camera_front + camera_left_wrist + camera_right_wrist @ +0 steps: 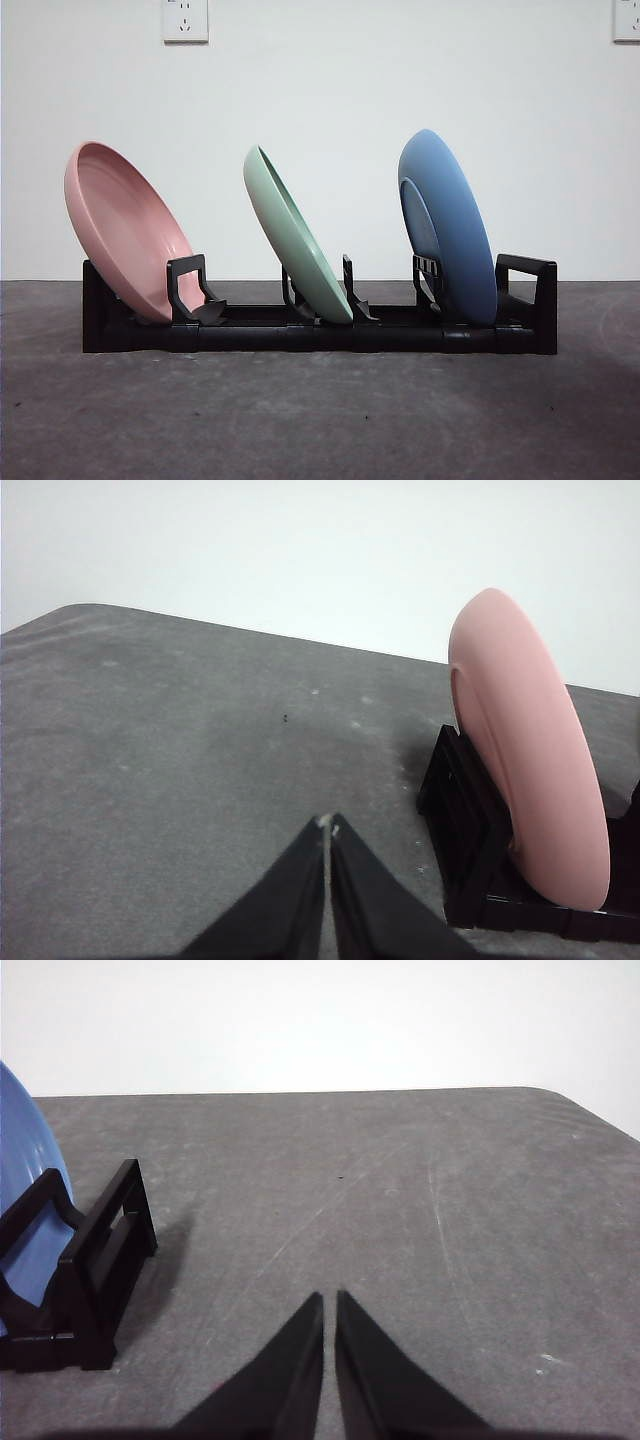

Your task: Place the plate

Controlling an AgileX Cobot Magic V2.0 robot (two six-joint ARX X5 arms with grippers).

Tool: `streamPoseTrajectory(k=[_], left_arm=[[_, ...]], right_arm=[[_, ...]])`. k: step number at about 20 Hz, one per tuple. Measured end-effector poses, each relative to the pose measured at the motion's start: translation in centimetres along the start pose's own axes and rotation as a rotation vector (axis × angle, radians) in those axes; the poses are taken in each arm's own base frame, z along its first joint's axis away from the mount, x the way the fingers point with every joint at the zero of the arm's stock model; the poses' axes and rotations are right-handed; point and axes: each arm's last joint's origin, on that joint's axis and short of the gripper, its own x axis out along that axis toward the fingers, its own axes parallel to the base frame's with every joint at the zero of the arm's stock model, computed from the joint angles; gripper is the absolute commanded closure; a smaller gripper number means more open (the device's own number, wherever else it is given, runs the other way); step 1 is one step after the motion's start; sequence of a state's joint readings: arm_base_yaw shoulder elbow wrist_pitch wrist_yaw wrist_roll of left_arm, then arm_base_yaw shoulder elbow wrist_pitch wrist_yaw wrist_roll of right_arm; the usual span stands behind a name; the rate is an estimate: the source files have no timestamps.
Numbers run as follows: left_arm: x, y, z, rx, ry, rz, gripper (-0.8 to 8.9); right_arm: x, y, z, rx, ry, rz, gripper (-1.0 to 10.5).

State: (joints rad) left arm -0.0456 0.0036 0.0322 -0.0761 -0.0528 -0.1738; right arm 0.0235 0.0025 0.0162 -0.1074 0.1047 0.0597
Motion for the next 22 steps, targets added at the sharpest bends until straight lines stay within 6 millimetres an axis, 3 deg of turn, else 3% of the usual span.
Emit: streamPoseTrajectory(k=[8, 13, 22], left_arm=[[0.0, 0.0, 0.2, -0.03, -0.023, -0.004, 8.06], [0.0, -0.2, 0.9, -0.126, -0.092, -0.022, 8.07], [-0.3, -0.6, 2.1, -0.361, -0.168, -0.153, 8.06]], right_arm=[[0.0, 0.0, 0.0, 0.015, 0.0, 0.001, 9.3], [0.0, 0.1, 0.6, 0.116, -0.062, 0.017, 9.3], [-0.6, 0.8, 2.9, 0.281, -0.229, 0.274, 9.3]])
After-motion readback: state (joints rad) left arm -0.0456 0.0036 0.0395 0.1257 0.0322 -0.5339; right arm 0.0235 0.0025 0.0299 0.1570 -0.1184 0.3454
